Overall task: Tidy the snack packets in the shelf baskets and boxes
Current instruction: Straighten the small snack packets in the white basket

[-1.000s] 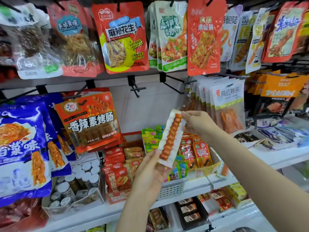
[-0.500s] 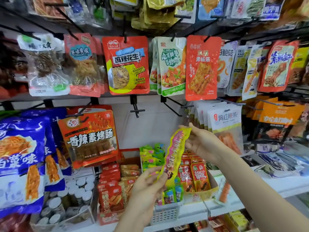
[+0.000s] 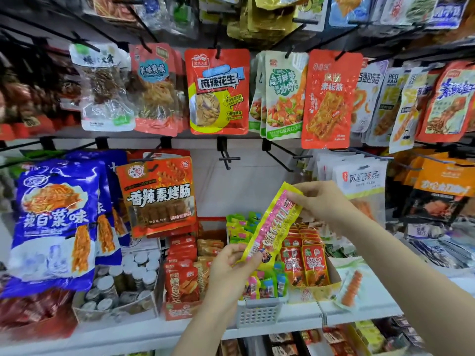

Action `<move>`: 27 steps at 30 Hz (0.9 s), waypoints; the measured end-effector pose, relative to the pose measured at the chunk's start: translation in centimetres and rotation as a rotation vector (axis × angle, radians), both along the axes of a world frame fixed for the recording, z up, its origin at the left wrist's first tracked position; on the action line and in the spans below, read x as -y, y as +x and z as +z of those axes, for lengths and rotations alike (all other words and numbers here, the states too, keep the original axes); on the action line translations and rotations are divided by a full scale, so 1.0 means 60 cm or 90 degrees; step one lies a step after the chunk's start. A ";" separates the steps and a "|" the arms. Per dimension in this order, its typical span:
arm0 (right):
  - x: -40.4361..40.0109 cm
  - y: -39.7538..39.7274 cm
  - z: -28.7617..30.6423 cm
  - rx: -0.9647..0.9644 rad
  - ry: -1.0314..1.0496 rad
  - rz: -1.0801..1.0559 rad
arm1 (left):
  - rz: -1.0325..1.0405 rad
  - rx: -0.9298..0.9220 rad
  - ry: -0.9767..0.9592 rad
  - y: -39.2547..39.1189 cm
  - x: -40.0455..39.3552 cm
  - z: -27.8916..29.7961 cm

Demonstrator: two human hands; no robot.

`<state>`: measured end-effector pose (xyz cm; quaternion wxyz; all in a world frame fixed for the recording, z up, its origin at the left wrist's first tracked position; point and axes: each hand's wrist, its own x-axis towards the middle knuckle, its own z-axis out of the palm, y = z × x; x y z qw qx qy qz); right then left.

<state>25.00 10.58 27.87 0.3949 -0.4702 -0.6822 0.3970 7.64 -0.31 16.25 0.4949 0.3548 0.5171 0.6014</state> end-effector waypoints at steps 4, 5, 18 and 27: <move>0.001 0.002 0.006 -0.106 -0.049 0.057 | -0.162 0.375 -0.079 -0.010 0.000 0.004; 0.001 0.002 0.007 -0.132 -0.056 0.072 | -0.212 0.468 -0.100 -0.012 0.001 0.008; -0.023 0.027 0.009 -0.238 -0.235 0.224 | -0.090 0.057 0.014 -0.022 -0.027 -0.005; -0.038 0.036 -0.006 0.221 0.102 -0.039 | -0.050 -0.187 0.107 -0.021 -0.100 -0.018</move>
